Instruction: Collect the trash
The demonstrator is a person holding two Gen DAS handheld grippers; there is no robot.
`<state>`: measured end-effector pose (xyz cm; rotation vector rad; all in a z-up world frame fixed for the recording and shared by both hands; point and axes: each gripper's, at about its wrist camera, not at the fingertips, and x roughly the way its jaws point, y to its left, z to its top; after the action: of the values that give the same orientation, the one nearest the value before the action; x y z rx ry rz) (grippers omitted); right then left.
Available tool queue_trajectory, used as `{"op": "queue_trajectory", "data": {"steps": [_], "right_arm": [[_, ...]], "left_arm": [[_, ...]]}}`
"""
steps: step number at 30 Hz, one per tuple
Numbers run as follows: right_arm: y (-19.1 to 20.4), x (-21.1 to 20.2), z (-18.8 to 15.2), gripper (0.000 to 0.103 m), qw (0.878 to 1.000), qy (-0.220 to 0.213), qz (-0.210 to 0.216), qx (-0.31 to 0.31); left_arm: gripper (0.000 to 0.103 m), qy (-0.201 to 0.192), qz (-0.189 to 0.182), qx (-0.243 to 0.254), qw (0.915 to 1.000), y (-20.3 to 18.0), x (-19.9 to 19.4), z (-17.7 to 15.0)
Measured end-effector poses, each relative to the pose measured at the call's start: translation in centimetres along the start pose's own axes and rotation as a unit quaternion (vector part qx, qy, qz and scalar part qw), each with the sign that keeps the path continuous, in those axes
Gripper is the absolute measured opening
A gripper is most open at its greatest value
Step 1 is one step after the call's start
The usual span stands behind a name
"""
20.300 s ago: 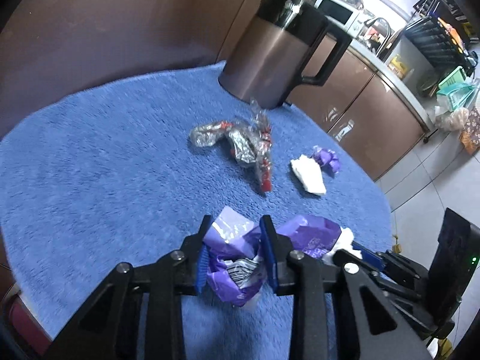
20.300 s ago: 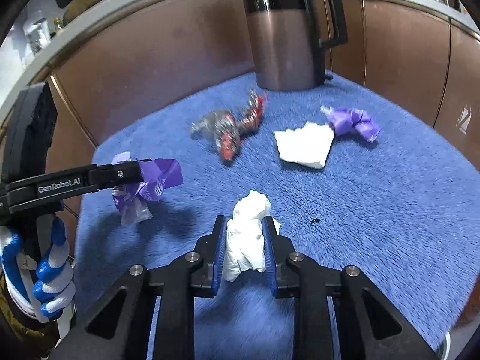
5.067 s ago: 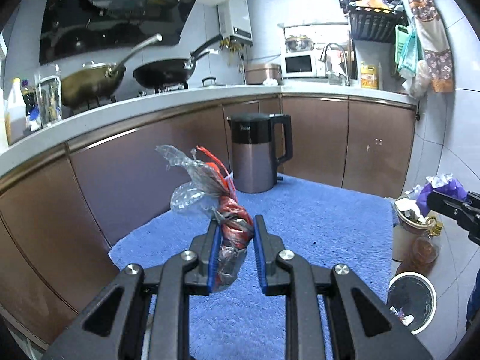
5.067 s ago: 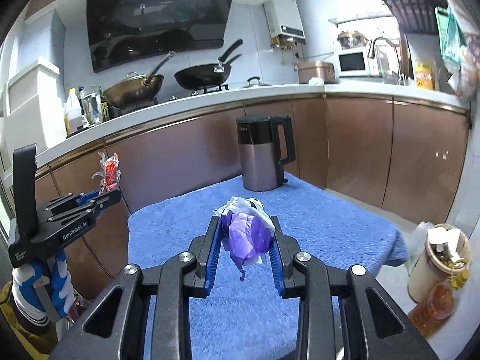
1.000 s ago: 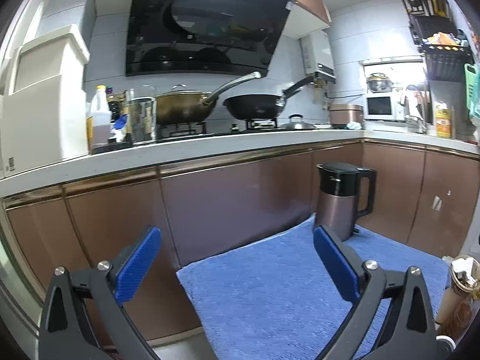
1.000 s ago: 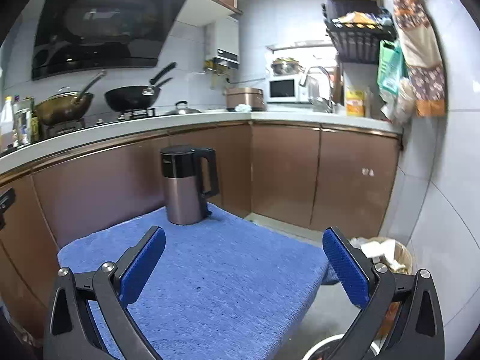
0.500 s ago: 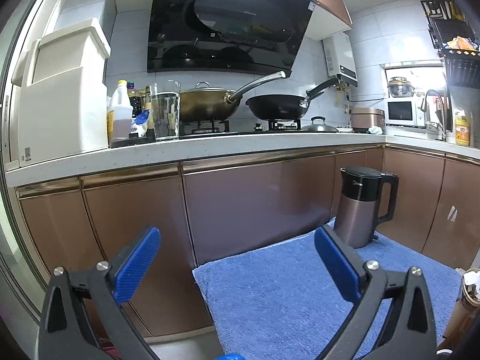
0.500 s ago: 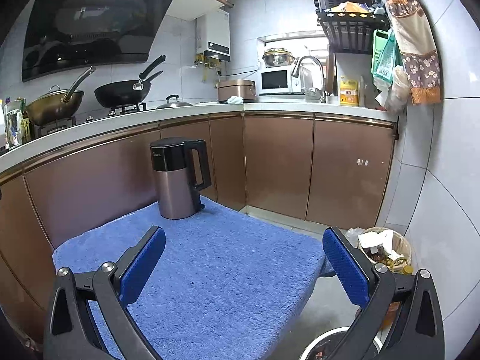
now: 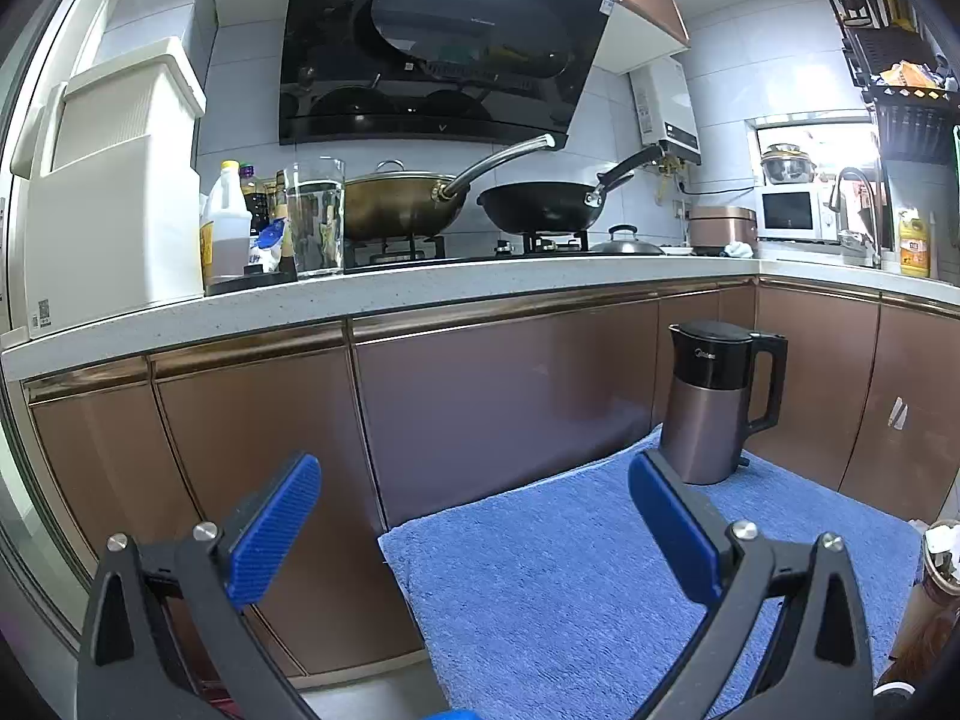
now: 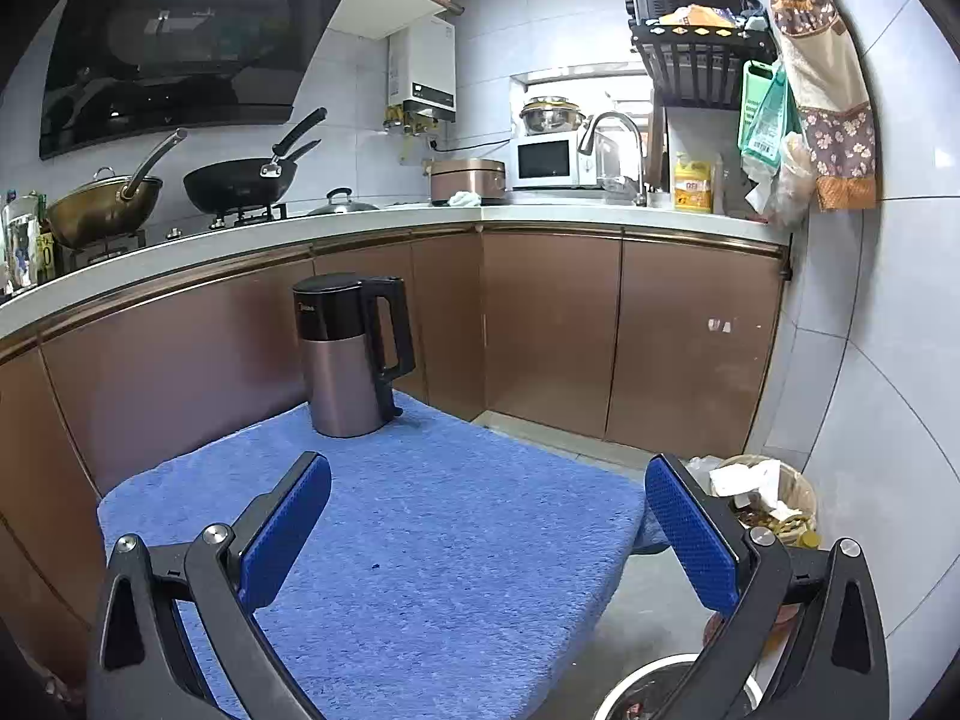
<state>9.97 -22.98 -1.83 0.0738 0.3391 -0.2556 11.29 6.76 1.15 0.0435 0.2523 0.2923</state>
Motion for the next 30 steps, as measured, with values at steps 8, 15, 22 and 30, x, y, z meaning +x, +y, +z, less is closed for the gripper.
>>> {"op": "queue_trajectory", "data": {"steps": [8,15,22,30], "right_arm": [[-0.21,-0.16,0.13,0.103,1.000,-0.003,-0.002,0.003],[-0.37,-0.49,0.27,0.103,1.000,-0.009,-0.006,0.005],[-0.34,-0.68,0.27,0.103,1.000,-0.012,-0.008,0.007],[-0.22,-0.70,0.08,0.103,1.000,-0.010,-0.004,0.004]], "left_arm": [[0.103,-0.005,0.000,-0.001,1.0000,0.21,-0.17,0.17],[0.103,-0.007,-0.004,0.001,1.0000,-0.01,-0.50,0.06],[0.103,-0.008,-0.010,0.004,0.9999,-0.07,-0.50,0.11],[0.103,-0.011,-0.015,0.006,0.9998,-0.15,-0.80,0.01]]}}
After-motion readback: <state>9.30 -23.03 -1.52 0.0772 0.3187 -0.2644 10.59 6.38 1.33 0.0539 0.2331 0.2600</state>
